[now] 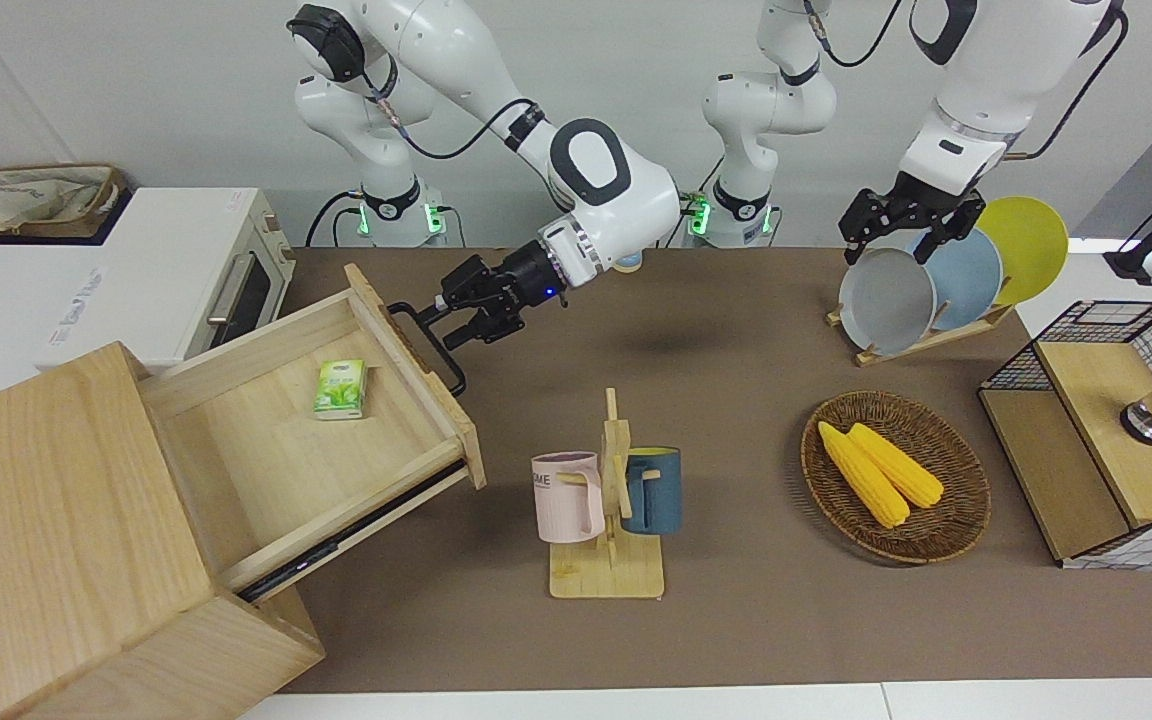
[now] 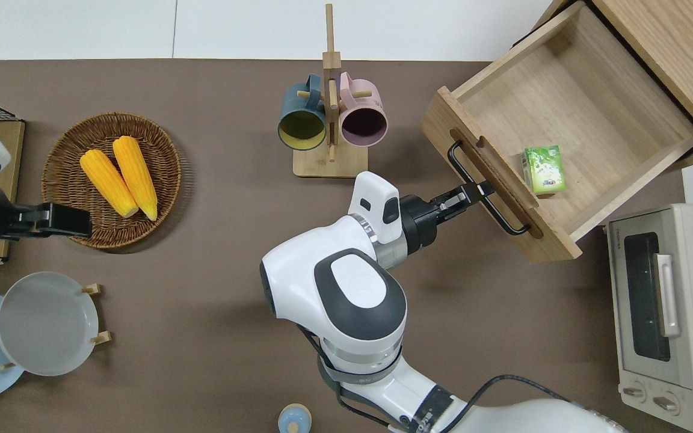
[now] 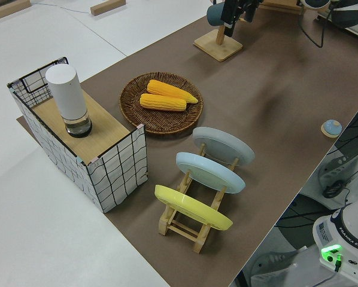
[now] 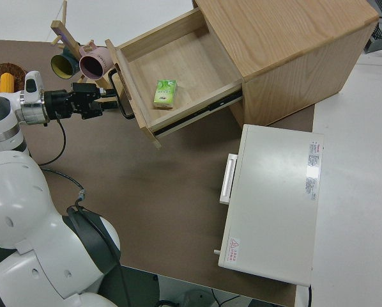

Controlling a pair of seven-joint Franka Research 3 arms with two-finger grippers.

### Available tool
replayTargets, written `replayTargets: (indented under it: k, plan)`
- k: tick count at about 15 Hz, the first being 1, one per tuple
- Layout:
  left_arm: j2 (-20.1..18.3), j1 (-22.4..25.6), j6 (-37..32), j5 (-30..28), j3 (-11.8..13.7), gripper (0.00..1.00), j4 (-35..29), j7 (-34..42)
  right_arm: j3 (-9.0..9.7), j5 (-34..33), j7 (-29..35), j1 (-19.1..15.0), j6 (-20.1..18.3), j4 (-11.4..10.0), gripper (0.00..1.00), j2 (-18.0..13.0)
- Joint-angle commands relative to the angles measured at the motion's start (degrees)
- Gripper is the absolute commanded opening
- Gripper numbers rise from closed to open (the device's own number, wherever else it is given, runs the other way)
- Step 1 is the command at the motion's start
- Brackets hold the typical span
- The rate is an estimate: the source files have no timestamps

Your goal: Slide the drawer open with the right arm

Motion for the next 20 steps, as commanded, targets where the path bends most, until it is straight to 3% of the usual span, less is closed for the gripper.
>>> replayTargets:
  k: [1, 7, 17, 20]
  plan:
    - [-0.5, -0.2, -0.8, 0.7, 0.2, 1.00, 0.1, 0.1, 0.36, 0.3, 1.1, -0.3, -0.9, 0.4, 0.976, -0.1]
    - [-0.5, -0.2, -0.8, 0.7, 0.2, 1.00, 0.1, 0.1, 0.72, 0.8, 1.1, -0.1, -0.9, 0.4, 0.985, -0.1]
    - [-0.5, -0.2, -0.8, 0.7, 0.1, 1.00, 0.1, 0.1, 0.89, 2.3, 1.1, 3.1, -3.2, 0.6, 0.985, -0.8]
    - [-0.5, -0.2, -0.8, 0.7, 0.2, 1.00, 0.2, 0.1, 0.89, 6.0, 1.0, 3.1, -2.4, 3.2, 0.987, -1.4]
